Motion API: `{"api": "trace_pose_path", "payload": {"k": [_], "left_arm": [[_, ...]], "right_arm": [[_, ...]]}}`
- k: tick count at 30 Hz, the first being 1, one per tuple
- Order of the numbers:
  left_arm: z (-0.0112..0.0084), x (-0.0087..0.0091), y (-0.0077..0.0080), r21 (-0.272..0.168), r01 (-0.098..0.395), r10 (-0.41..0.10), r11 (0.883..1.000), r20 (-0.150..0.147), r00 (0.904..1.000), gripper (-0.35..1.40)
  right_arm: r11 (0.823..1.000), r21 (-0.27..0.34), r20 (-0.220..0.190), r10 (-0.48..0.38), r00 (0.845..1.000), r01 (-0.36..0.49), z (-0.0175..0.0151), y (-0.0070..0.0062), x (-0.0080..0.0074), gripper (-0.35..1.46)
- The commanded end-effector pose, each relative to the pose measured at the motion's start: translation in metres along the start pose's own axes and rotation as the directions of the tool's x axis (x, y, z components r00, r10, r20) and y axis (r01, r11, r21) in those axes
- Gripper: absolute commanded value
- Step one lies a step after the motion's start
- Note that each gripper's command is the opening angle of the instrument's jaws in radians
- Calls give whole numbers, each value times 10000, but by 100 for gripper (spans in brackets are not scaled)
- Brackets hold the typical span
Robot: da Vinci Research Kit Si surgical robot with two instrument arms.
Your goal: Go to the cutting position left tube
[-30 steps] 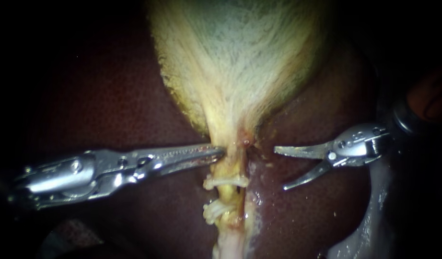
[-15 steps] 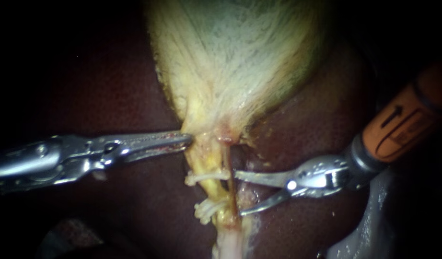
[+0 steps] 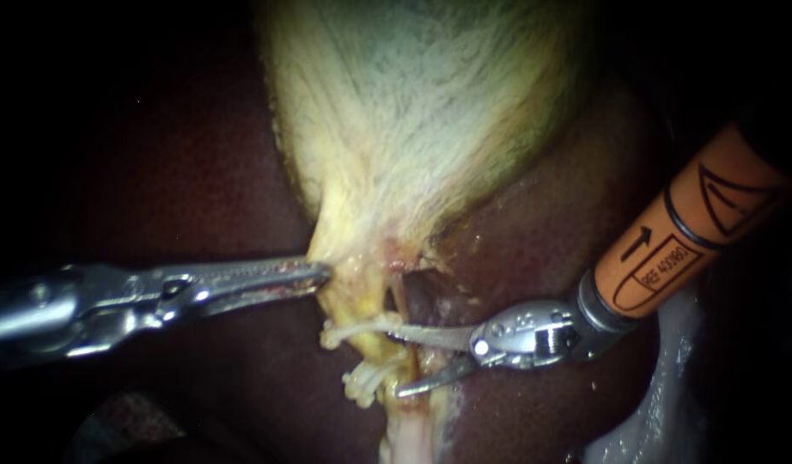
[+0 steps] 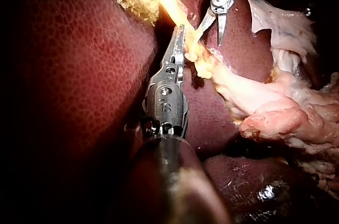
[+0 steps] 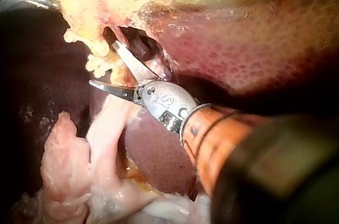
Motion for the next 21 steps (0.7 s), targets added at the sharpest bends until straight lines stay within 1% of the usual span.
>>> {"api": "trace_pose_path", "payload": {"k": [1, 4, 7, 11, 14, 18, 21], "left_arm": [[0, -1, -2, 38, -18, 18, 10000, 7, 10000, -8], [3, -1, -4, 51, -23, 23, 10000, 9, 10000, -8], [9, 1, -2, 46, -30, 30, 10000, 11, 10000, -8], [17, 4, 6, 51, -31, 31, 10000, 12, 10000, -8], [23, 7, 14, 56, -27, 27, 10000, 12, 10000, -8], [32, 9, 21, 48, -22, 22, 10000, 14, 10000, -8], [41, 8, 21, 17, -16, 15, 10000, 17, 10000, -8]], "right_arm": [[10000, -9, -8, 7, 10000, -7, 2, 0, 1, 135], [10000, -70, -10, 14, 10000, -14, 10, 0, 4, 137], [9999, 145, -3, -3, 10000, 3, 20, -4, 7, 137], [9988, 475, 44, -148, 9999, 146, 36, -13, 8, 135], [9974, 709, -22, -86, 10000, 87, 43, -17, 10, 135], [9963, 855, -157, -52, 9999, 65, 50, -19, 15, 133], [9966, 821, -160, -32, 9999, 45, 58, -17, 19, 133]]}}
